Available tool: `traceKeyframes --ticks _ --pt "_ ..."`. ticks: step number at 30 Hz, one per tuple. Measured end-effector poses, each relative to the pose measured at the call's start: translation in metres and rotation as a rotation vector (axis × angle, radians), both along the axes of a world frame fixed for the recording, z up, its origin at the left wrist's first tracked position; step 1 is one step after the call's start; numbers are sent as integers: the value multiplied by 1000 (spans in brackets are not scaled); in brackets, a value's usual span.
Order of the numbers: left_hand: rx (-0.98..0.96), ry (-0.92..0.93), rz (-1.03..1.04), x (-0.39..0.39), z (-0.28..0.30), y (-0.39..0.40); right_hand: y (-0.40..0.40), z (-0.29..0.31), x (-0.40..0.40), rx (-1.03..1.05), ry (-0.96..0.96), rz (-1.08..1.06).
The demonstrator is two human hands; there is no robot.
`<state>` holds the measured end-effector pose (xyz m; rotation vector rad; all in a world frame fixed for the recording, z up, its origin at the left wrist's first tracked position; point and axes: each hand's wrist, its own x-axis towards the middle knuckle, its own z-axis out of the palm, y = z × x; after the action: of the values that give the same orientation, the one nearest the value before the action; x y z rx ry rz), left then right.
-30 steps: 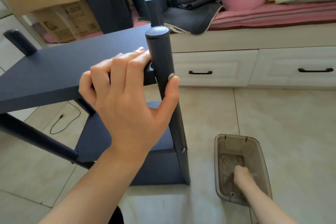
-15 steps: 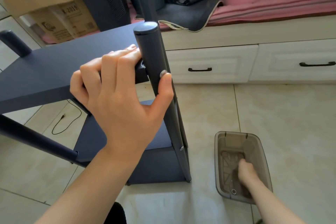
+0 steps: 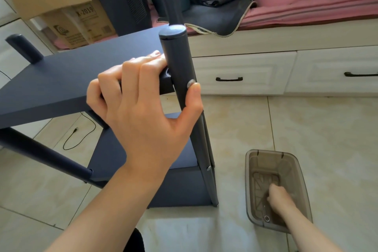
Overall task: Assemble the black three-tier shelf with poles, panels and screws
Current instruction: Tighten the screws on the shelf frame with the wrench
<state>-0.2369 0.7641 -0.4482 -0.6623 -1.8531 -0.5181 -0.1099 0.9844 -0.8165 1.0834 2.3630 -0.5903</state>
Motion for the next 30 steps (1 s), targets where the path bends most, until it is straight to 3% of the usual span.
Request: traceKeyframes --ticks 10,13,18,22,25,30 --pt "14 -7 -20 -1 0 1 1 21 -2 -11 74 -27" --pt "24 -31 -35 1 1 0 -2 51 -17 -72 277 -173" --pt "23 -77 -43 6 6 -1 -27 138 -52 -348 817 -483" --pt "-7 -118 -81 11 8 -7 -64 213 -65 -450 1135 -506" --pt "-34 -164 -99 17 11 -12 -90 253 -65 -545 1262 -504" --pt "-74 -233 -101 26 15 -18 -126 283 -63 -723 1294 -476"
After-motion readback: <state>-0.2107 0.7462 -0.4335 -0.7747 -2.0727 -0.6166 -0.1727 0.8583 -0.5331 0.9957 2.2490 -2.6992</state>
